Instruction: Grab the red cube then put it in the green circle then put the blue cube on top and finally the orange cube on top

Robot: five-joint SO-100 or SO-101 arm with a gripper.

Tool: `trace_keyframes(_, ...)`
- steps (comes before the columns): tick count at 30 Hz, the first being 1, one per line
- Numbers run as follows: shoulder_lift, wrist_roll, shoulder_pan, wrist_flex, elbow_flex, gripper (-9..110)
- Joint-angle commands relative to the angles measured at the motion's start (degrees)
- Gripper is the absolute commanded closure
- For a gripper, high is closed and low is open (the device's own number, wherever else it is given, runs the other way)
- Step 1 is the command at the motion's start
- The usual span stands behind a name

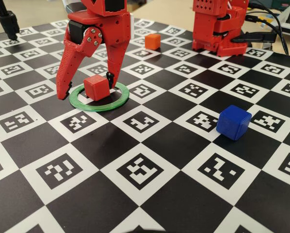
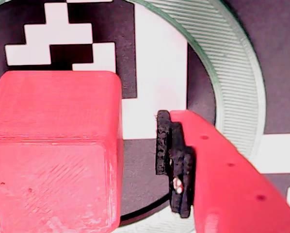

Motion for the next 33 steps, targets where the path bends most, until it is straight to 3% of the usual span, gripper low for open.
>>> trace_keyframes(1, 8.0, 0.44, 1.05, 1.14, -1.67, 49)
trace_keyframes(16, 17.58, 2.9, 1.58, 9.49, -4.75, 49)
trace_keyframes(33, 28.48, 18.37, -8.79, 27.69, -13.01, 52)
